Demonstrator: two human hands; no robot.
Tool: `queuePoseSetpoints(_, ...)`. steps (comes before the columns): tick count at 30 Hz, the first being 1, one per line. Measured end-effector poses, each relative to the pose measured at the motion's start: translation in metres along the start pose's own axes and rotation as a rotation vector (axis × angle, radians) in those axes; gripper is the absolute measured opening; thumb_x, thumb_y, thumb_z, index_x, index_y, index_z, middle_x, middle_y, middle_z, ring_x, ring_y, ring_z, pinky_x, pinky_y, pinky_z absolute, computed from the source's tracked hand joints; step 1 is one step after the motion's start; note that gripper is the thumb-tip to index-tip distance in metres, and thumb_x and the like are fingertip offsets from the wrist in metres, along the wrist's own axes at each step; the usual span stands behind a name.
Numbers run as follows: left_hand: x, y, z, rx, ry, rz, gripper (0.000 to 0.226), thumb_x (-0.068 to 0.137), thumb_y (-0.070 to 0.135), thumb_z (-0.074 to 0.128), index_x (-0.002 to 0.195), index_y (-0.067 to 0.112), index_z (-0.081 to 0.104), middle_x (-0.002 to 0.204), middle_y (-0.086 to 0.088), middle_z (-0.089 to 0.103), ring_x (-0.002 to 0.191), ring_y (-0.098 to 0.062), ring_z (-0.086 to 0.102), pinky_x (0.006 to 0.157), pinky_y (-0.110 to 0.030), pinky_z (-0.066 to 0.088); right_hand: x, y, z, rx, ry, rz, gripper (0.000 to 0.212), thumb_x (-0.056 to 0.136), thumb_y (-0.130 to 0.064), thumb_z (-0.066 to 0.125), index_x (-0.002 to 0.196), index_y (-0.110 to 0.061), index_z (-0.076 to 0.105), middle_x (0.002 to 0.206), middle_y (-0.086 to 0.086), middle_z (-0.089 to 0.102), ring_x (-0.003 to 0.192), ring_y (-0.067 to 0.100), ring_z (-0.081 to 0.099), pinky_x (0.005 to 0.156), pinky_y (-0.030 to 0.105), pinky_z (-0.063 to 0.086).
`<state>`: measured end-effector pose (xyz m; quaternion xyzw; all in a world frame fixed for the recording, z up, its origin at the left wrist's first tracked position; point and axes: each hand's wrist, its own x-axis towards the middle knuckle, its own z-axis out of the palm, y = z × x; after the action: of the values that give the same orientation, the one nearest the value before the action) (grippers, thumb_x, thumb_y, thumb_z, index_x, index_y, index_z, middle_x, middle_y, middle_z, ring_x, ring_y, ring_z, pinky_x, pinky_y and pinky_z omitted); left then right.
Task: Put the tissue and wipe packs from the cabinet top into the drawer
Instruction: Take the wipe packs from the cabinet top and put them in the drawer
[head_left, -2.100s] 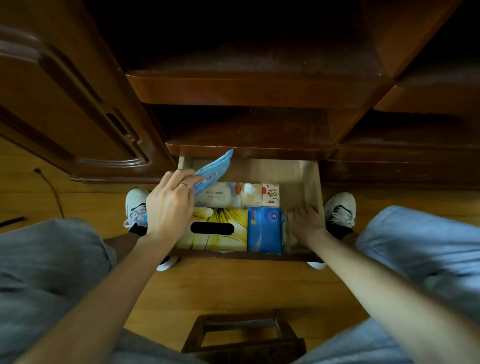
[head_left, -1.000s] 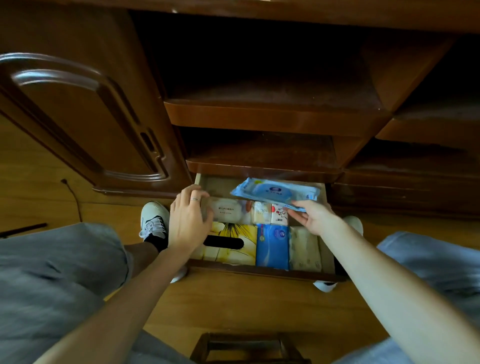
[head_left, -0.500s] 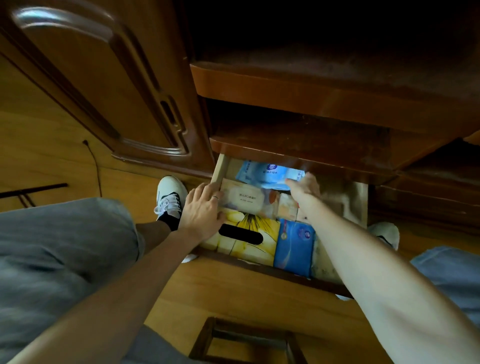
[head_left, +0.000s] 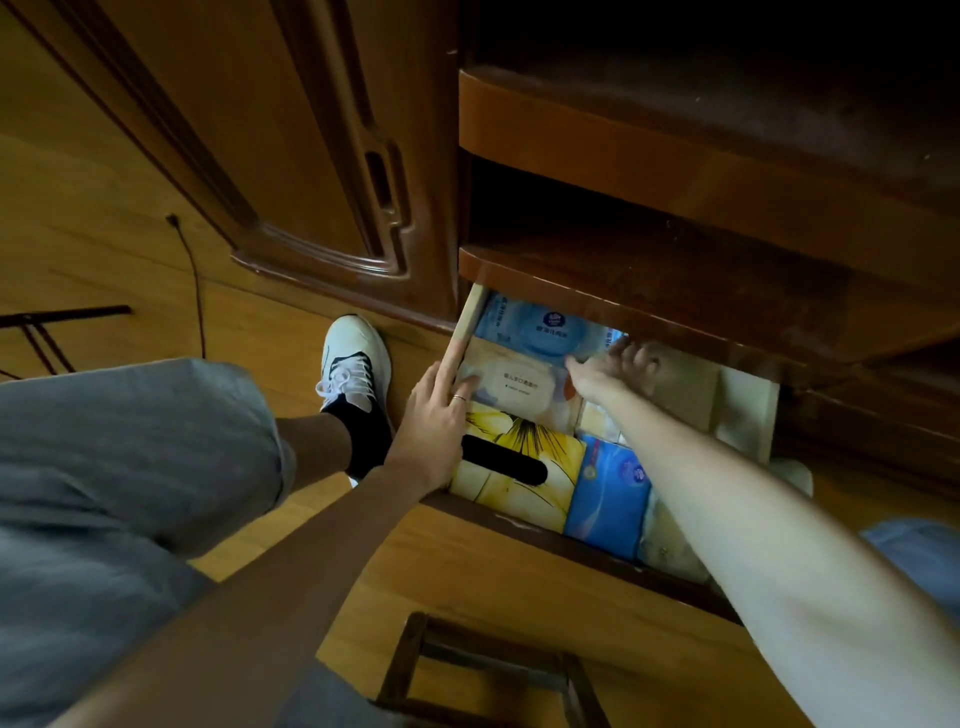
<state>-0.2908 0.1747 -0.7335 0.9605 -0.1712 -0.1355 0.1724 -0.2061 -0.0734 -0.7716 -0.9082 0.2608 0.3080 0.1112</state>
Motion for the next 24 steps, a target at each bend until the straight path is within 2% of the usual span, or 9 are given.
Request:
queuePoseSetpoints(2, -0.001, 0.0, 0.003, 0.012, 0.008, -0.006, 0.072, 0.078, -0.007, 0.056, 0.145, 0.012, 0.04, 0.168, -0.008, -0.012, 0.148, -0.036, 0.017, 0.114, -0.052, 0.033, -0.011, -0.005, 0.0, -0.118, 0.076, -0.209, 0.08, 0.102, -0.064, 0.033, 0.164, -0.018, 0.011, 0.172, 0.01, 0.006, 0.157, 0.032, 0.007, 0.124, 0.05, 0.01)
queuePoseSetpoints(5, -0.001, 0.0, 0.005, 0.037, 0.007, 0.003, 0.07, 0.075, -0.008, 0.057, 0.142, 0.011, 0.045, 0.168, -0.01, -0.01, 0.148, -0.039, 0.017, 0.113, -0.055, 0.034, -0.024, -0.019, 0.009, -0.185, -0.022, -0.446, 0.074, 0.103, -0.064, 0.028, 0.163, -0.024, 0.013, 0.172, 0.007, 0.006, 0.156, 0.031, 0.01, 0.123, 0.054, 0.009)
queuePoseSetpoints(9, -0.002, -0.002, 0.006, 0.054, 0.003, 0.02, 0.071, 0.075, -0.008, 0.057, 0.143, 0.011, 0.043, 0.167, -0.012, -0.011, 0.147, -0.04, 0.017, 0.112, -0.055, 0.036, -0.031, -0.036, 0.016, -0.234, -0.093, -0.41, 0.085, 0.098, -0.075, 0.02, 0.163, -0.02, 0.019, 0.169, 0.011, 0.018, 0.152, 0.036, 0.026, 0.124, 0.053, 0.013)
queuePoseSetpoints(14, -0.002, -0.002, 0.005, 0.093, -0.009, 0.008, 0.074, 0.077, -0.006, 0.054, 0.147, 0.012, 0.039, 0.167, -0.014, -0.014, 0.146, -0.04, 0.018, 0.108, -0.052, 0.041, -0.033, -0.049, 0.013, -0.349, -0.089, -0.442, 0.099, 0.091, -0.083, 0.002, 0.151, -0.016, 0.043, 0.148, 0.013, 0.055, 0.136, 0.028, 0.052, 0.125, 0.051, 0.009)
queuePoseSetpoints(16, -0.001, -0.002, 0.004, 0.101, -0.026, 0.018, 0.079, 0.078, -0.006, 0.055, 0.151, 0.011, 0.032, 0.166, -0.014, -0.018, 0.147, -0.04, 0.016, 0.111, -0.052, 0.039, -0.031, -0.051, 0.008, -0.339, -0.092, -0.448, 0.096, 0.091, -0.083, 0.006, 0.149, -0.018, 0.045, 0.147, 0.013, 0.056, 0.138, 0.028, 0.05, 0.126, 0.051, 0.005)
queuePoseSetpoints(18, 0.0, -0.003, 0.003, 0.113, -0.044, 0.036, 0.083, 0.08, -0.005, 0.056, 0.155, 0.011, 0.024, 0.165, -0.015, -0.02, 0.147, -0.04, 0.015, 0.113, -0.052, 0.036, -0.028, -0.053, -0.002, -0.233, -0.124, -0.425, 0.088, 0.094, -0.08, 0.015, 0.159, -0.023, 0.031, 0.162, 0.012, 0.037, 0.152, 0.033, 0.029, 0.126, 0.054, 0.0)
queuePoseSetpoints(20, 0.001, -0.004, 0.001, 0.115, -0.073, 0.031, 0.085, 0.081, -0.005, 0.055, 0.157, 0.012, 0.019, 0.164, -0.014, -0.025, 0.147, -0.042, 0.012, 0.114, -0.052, 0.034, -0.03, -0.051, -0.012, -0.116, -0.125, -0.395, 0.084, 0.096, -0.077, 0.024, 0.162, -0.027, 0.022, 0.168, 0.009, 0.025, 0.155, 0.038, 0.015, 0.123, 0.057, 0.008)
queuePoseSetpoints(23, 0.001, -0.004, -0.003, 0.111, -0.122, 0.021, 0.085, 0.083, -0.004, 0.054, 0.157, 0.014, 0.017, 0.162, -0.012, -0.029, 0.147, -0.042, 0.009, 0.116, -0.053, 0.029, -0.045, -0.041, -0.023, 0.03, -0.072, -0.427, 0.07, 0.101, -0.067, 0.034, 0.16, -0.029, 0.026, 0.157, 0.009, 0.046, 0.14, 0.037, 0.045, 0.112, 0.051, 0.035)
queuePoseSetpoints(24, 0.001, -0.004, -0.005, 0.109, -0.147, 0.014, 0.084, 0.084, -0.001, 0.055, 0.157, 0.015, 0.018, 0.162, -0.011, -0.029, 0.148, -0.041, 0.009, 0.116, -0.053, 0.028, -0.052, -0.035, -0.027, 0.063, -0.075, -0.444, 0.067, 0.102, -0.063, 0.038, 0.159, -0.029, 0.026, 0.155, 0.007, 0.049, 0.135, 0.034, 0.051, 0.108, 0.048, 0.039)
